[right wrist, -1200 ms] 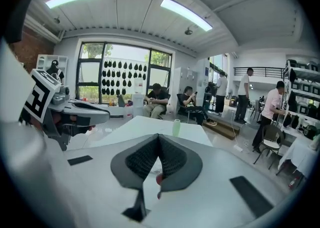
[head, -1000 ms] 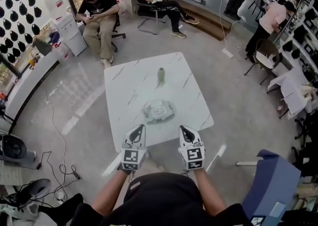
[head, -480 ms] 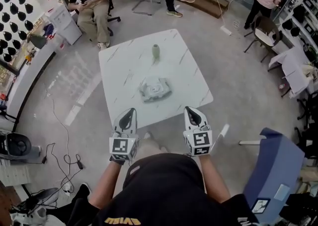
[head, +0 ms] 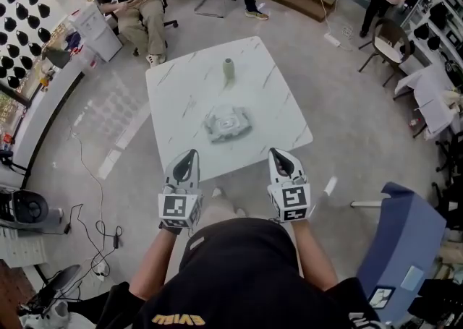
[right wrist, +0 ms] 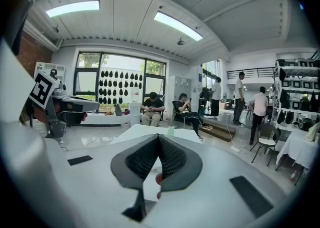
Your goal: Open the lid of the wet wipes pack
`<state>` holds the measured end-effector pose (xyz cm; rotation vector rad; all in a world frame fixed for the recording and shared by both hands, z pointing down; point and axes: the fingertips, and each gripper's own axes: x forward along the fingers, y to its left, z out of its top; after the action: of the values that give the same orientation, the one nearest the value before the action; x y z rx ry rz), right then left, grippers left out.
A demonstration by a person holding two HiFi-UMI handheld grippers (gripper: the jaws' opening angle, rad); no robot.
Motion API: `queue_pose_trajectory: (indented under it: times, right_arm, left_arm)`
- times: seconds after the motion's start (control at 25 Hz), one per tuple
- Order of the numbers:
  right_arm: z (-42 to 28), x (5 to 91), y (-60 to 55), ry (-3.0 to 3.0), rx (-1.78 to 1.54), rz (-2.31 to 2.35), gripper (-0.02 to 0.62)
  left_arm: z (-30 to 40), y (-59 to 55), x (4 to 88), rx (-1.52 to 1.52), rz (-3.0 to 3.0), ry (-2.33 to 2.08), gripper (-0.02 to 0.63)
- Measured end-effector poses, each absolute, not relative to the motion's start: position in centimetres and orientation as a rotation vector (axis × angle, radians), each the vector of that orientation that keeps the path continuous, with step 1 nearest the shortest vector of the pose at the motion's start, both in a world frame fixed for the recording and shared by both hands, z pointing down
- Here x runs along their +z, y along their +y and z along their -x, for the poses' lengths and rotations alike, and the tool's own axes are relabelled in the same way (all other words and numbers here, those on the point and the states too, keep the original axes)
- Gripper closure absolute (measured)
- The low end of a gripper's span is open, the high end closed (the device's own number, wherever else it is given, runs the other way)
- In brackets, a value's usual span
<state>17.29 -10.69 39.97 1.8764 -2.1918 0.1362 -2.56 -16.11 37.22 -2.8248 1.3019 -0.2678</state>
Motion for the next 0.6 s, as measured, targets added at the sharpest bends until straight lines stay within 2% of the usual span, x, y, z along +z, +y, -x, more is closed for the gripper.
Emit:
queue_pose_trajectory:
  times: [0.6]
  right_arm:
    - [-16.45, 39.87, -9.89, -2.214, 0.147, -1.853, 0.594]
  left_arm:
    - [2.18, -15.49, 36.84, -0.258, 2.844, 1.292, 0.589]
